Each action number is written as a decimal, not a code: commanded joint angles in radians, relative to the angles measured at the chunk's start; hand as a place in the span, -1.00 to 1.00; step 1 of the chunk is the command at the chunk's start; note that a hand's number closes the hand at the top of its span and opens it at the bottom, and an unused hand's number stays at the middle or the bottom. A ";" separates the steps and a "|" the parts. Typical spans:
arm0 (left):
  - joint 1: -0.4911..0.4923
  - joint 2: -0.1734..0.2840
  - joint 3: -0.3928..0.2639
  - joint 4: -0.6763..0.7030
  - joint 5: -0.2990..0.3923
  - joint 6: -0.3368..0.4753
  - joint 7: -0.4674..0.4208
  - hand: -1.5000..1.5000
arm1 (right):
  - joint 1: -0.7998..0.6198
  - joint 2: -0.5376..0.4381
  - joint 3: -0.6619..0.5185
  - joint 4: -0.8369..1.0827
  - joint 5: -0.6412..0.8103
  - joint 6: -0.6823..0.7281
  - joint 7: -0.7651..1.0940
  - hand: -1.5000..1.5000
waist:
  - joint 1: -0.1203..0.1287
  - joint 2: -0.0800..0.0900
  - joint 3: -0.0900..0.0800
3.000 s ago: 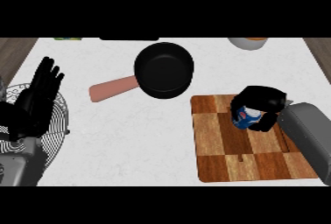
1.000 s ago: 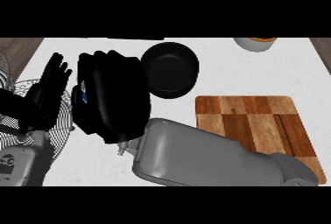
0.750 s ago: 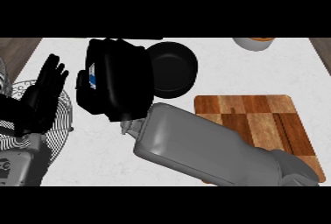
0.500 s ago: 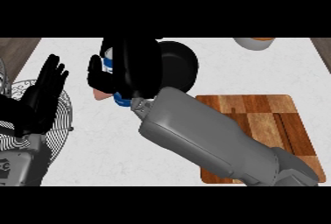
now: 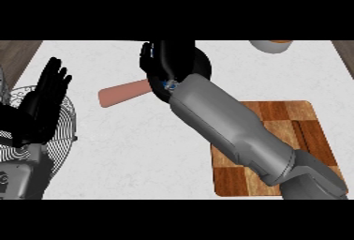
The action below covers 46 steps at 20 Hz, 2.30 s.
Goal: Pick the can from the cutting board and place it in the pot
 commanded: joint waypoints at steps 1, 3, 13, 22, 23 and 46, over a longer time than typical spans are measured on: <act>0.005 -0.035 -0.024 0.008 -0.029 0.020 -0.015 0.00 | -0.033 0.021 -0.041 0.161 -0.014 -0.030 -0.093 1.00 | 0.003 0.001 0.000; 0.044 0.002 -0.002 -0.032 -0.007 -0.019 -0.013 0.00 | -0.029 0.008 -0.098 0.251 -0.030 -0.070 -0.206 1.00 | 0.013 0.005 0.001; -0.062 -0.055 -0.046 0.006 -0.037 0.023 0.014 0.00 | 0.041 0.022 -0.294 0.336 -0.317 -0.015 -0.464 -1.00 | 0.044 0.026 0.003; -0.010 -0.039 -0.031 0.005 -0.017 -0.017 -0.011 0.00 | 0.103 0.023 -0.488 0.209 -0.588 -0.073 -0.824 -1.00 | 0.055 0.021 0.003; 0.013 -0.025 -0.024 -0.017 -0.024 -0.018 -0.018 0.00 | 0.125 0.023 -0.538 0.209 -0.610 -0.073 -0.885 -1.00 | 0.046 0.019 0.004; -0.011 -0.034 0.043 -0.008 -0.026 -0.026 0.036 0.00 | 0.280 -0.213 -0.727 0.120 -0.760 0.347 -1.044 -1.00 | -0.029 -0.009 0.001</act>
